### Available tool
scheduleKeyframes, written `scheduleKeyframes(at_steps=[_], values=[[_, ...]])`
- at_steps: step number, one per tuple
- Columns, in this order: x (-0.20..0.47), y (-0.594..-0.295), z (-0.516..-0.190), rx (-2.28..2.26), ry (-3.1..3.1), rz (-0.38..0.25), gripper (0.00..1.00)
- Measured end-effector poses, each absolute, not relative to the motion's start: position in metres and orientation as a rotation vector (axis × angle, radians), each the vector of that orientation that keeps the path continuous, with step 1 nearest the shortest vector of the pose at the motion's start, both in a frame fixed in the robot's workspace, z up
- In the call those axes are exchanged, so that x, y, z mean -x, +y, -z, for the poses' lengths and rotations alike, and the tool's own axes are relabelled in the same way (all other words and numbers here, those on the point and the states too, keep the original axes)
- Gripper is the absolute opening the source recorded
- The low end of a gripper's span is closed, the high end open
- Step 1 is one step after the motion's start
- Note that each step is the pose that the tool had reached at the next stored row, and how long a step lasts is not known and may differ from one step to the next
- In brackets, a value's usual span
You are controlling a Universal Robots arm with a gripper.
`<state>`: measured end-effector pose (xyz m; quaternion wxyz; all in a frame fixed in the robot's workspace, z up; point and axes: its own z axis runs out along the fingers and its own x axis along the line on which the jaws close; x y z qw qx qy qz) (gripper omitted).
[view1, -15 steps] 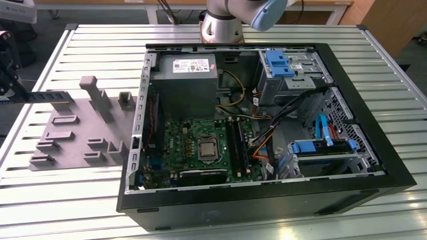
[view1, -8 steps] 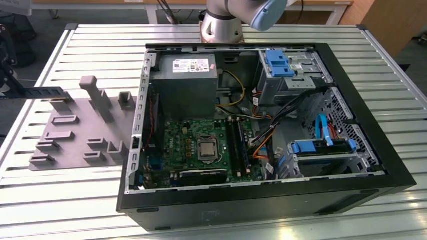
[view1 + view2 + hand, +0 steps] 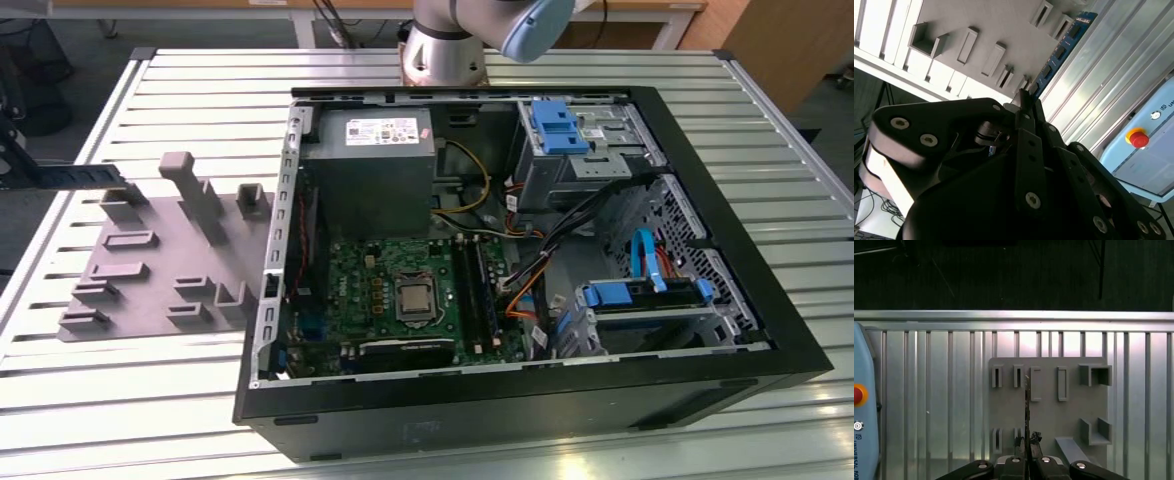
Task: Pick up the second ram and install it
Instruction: 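Pick up the second ram and move it above second insertion slot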
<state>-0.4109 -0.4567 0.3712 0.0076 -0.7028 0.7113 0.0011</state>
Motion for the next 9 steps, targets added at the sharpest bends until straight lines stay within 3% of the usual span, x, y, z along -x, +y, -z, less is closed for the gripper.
scheduleKeyframes(at_steps=[9], values=[[0.411, -0.4566, -0.3806, 2.197, 2.224, -0.003, 0.14]])
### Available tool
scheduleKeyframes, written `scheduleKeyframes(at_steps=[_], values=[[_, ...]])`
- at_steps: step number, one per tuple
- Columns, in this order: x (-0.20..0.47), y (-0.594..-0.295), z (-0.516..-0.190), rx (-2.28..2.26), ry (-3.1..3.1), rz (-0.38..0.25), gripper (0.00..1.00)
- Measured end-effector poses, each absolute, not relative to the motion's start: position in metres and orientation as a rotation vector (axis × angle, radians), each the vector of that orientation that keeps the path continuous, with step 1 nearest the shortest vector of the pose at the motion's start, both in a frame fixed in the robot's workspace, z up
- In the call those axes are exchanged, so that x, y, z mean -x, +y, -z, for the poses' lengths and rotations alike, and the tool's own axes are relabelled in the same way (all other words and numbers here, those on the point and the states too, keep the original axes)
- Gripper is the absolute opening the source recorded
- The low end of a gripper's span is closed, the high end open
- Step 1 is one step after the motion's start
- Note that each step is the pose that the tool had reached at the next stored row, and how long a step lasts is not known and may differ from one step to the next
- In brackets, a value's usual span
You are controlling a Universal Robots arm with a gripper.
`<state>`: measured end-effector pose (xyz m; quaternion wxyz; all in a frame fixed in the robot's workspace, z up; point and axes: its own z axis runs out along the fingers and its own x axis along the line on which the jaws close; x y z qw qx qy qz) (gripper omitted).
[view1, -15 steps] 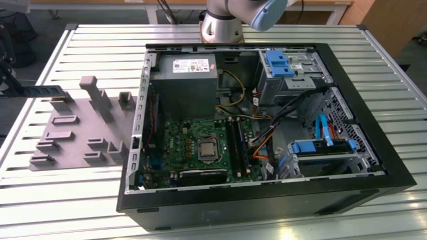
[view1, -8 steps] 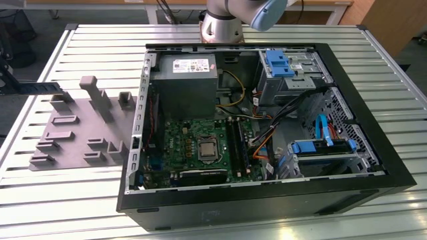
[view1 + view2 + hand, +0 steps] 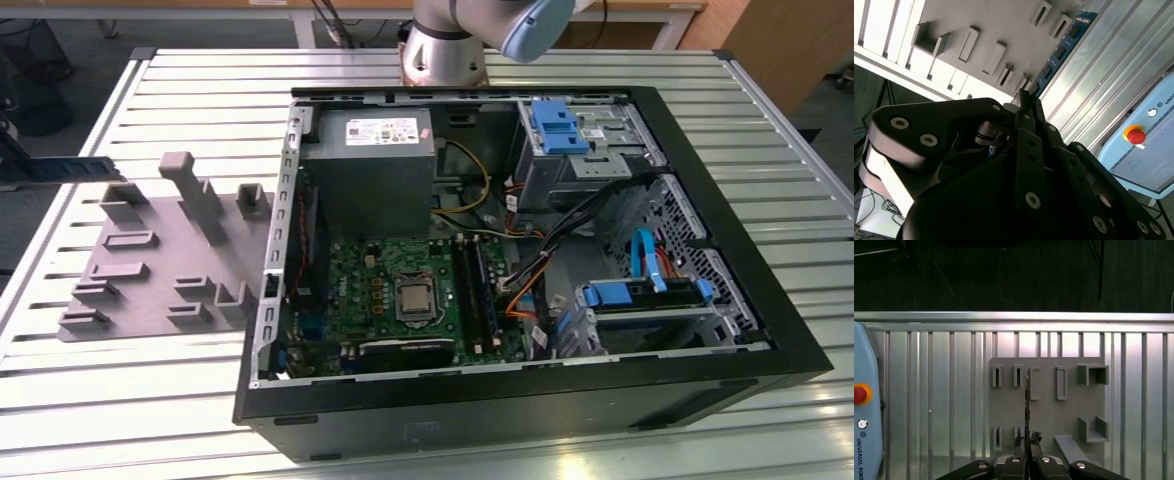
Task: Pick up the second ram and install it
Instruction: 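Pick up the second ram and move it above second insertion slot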
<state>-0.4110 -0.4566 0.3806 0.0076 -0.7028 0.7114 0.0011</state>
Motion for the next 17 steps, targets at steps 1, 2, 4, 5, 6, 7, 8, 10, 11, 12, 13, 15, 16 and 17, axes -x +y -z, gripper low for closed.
scheduleKeyframes(at_steps=[1, 2, 4, 5, 6, 7, 8, 10, 11, 12, 13, 15, 16, 17], values=[[0.411, -0.457, -0.382, 2.197, 2.224, -0.003, 0.14], [0.411, -0.457, -0.382, 2.197, 2.224, -0.003, 0.14], [0.411, -0.457, -0.384, 2.197, 2.224, -0.003, 0.14], [0.411, -0.457, -0.385, 2.197, 2.224, -0.003, 0.14], [0.411, -0.457, -0.386, 2.197, 2.224, -0.003, 0.14], [0.411, -0.457, -0.387, 2.197, 2.224, -0.003, 0.14], [0.411, -0.457, -0.387, 2.197, 2.224, -0.003, 0.14], [0.411, -0.457, -0.389, 2.197, 2.224, -0.003, 0.14], [0.411, -0.457, -0.39, 2.197, 2.224, -0.003, 0.14], [0.411, -0.457, -0.391, 2.197, 2.224, -0.003, 0.14], [0.411, -0.457, -0.391, 2.197, 2.224, -0.003, 0.14], [0.411, -0.456, -0.393, 2.197, 2.224, -0.003, 0.14], [0.411, -0.456, -0.394, 2.197, 2.224, -0.003, 0.14], [0.411, -0.456, -0.395, 2.197, 2.224, -0.003, 0.14]])
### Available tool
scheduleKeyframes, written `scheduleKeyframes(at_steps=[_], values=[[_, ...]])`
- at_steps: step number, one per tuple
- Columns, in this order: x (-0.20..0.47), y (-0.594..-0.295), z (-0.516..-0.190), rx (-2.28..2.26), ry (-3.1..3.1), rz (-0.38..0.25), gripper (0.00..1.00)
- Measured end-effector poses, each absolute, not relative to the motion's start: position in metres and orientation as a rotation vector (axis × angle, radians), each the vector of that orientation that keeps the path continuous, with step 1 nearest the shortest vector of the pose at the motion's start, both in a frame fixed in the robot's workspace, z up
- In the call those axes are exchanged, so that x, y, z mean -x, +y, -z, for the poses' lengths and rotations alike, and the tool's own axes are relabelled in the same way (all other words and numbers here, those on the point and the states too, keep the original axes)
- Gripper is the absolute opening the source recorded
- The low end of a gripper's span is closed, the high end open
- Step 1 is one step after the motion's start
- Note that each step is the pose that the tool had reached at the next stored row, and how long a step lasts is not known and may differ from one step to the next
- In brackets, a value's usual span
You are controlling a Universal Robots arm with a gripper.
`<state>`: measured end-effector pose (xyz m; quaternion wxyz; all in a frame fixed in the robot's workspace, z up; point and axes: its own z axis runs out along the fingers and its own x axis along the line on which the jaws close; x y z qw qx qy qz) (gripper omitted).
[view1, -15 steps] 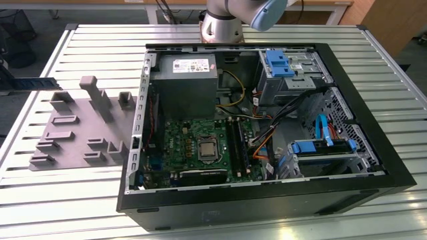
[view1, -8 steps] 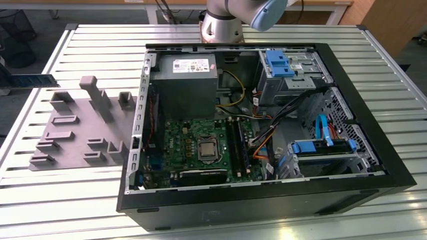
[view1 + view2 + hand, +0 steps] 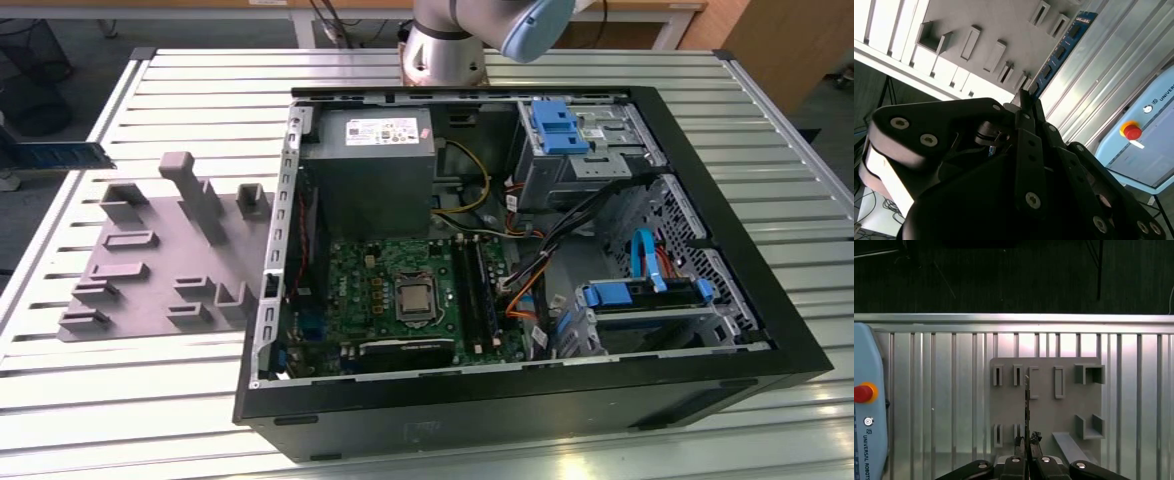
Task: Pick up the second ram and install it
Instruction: 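Pick up the second ram and move it above second insertion slot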
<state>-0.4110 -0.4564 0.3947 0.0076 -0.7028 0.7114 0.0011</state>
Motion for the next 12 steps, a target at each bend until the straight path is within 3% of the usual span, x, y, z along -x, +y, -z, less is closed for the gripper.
scheduleKeyframes(at_steps=[12], values=[[0.411, -0.456, -0.406, 2.197, 2.224, -0.003, 0.14]])
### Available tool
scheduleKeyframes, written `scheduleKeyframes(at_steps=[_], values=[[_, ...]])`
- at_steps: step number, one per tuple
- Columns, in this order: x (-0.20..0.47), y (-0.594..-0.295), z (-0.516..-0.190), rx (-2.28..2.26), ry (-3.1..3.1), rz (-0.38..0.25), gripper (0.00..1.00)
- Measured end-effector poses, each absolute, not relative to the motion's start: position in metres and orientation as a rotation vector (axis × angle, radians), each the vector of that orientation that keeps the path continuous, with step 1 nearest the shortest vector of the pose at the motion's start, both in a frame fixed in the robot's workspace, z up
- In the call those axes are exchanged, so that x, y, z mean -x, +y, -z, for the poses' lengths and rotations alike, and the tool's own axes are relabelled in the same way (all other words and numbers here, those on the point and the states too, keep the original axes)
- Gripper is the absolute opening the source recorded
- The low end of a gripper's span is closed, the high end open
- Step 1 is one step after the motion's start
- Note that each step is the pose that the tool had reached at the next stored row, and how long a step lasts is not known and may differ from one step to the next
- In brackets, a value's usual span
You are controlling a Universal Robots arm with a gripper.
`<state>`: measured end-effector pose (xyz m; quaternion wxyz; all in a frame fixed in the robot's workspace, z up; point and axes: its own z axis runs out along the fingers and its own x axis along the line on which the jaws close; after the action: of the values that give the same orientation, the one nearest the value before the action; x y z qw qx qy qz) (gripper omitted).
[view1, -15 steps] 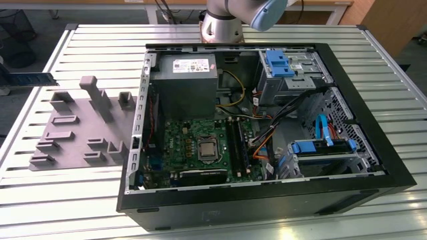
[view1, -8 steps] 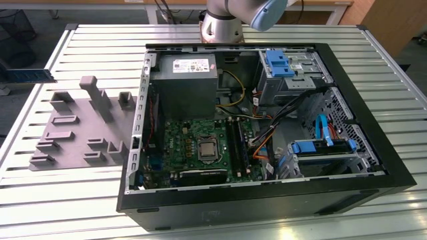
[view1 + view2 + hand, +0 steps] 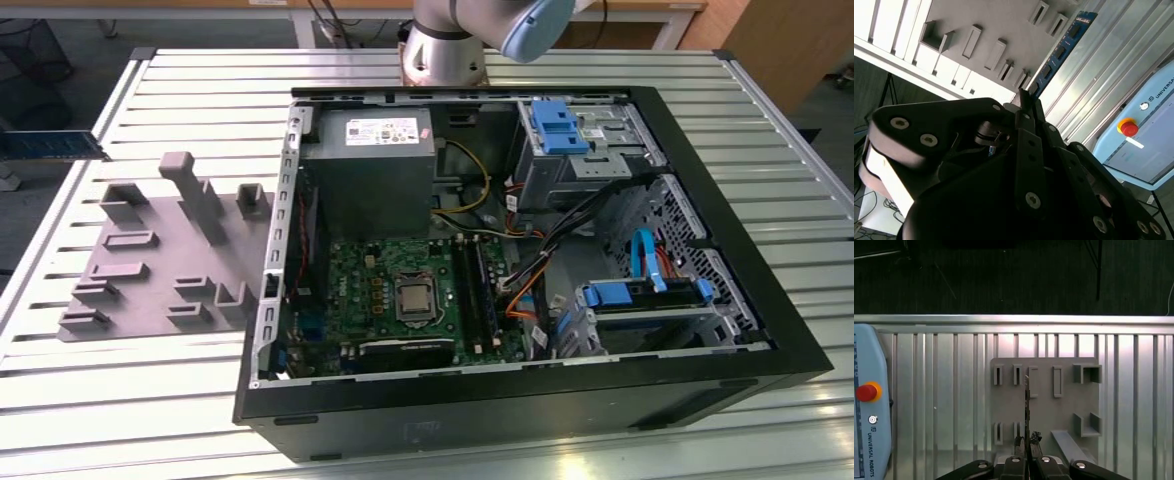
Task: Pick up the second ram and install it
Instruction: 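Pick up the second ram and move it above second insertion slot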
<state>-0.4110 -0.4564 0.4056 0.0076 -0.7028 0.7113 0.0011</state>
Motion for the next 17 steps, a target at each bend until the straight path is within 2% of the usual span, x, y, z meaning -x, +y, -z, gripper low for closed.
scheduleKeyframes(at_steps=[17], values=[[0.411, -0.456, -0.422, 2.197, 2.224, -0.003, 0.14]])
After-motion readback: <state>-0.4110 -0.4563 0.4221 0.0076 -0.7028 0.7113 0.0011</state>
